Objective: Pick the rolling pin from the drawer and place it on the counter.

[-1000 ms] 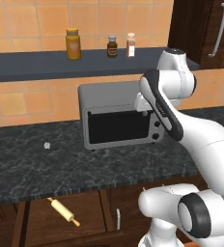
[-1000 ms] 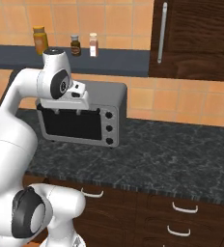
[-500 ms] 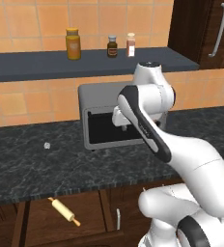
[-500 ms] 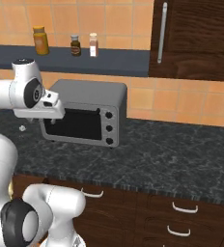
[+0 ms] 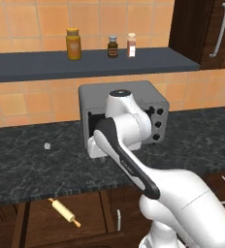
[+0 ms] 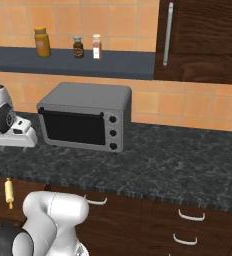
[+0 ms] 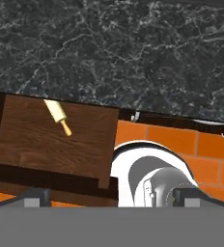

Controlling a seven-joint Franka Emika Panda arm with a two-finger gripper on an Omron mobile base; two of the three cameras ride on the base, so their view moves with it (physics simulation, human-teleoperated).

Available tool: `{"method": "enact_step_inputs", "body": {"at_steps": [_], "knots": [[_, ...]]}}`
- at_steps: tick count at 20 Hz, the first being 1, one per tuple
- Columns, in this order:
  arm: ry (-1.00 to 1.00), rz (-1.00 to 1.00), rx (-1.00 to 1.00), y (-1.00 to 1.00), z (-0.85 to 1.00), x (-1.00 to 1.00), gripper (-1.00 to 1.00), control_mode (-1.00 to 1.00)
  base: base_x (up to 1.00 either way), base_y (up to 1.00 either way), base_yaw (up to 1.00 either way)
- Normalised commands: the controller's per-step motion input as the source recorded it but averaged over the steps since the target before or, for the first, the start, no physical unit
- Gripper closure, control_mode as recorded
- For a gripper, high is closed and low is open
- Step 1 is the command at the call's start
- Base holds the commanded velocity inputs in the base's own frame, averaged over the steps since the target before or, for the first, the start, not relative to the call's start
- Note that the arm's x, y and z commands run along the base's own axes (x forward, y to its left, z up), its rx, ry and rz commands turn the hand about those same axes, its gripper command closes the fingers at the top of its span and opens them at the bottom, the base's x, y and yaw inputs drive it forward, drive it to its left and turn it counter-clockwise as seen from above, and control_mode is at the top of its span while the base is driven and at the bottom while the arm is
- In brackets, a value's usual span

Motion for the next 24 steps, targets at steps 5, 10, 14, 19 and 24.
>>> {"method": "enact_step_inputs", "body": {"at_steps": [5, 10, 14, 19, 24], "knots": [[0.23, 0.0, -0.01, 0.86, -0.97, -0.15, -1.0, -1.0, 0.0, 0.0, 0.0], [0.09, 0.0, 0.0, 0.72, -0.87, 0.02, -1.0, -1.0, 0.0, 0.0, 0.0], [0.0, 0.0, 0.0, 0.68, -0.65, 0.0, -1.0, -1.0, 0.0, 0.0, 0.0], [0.0, 0.0, -0.01, 0.61, -0.76, -0.26, -1.0, -1.0, 0.0, 0.0, 0.0], [0.0, 0.0, 0.0, 0.23, -0.59, -0.49, -1.0, -1.0, 0.0, 0.0, 0.0]]}}
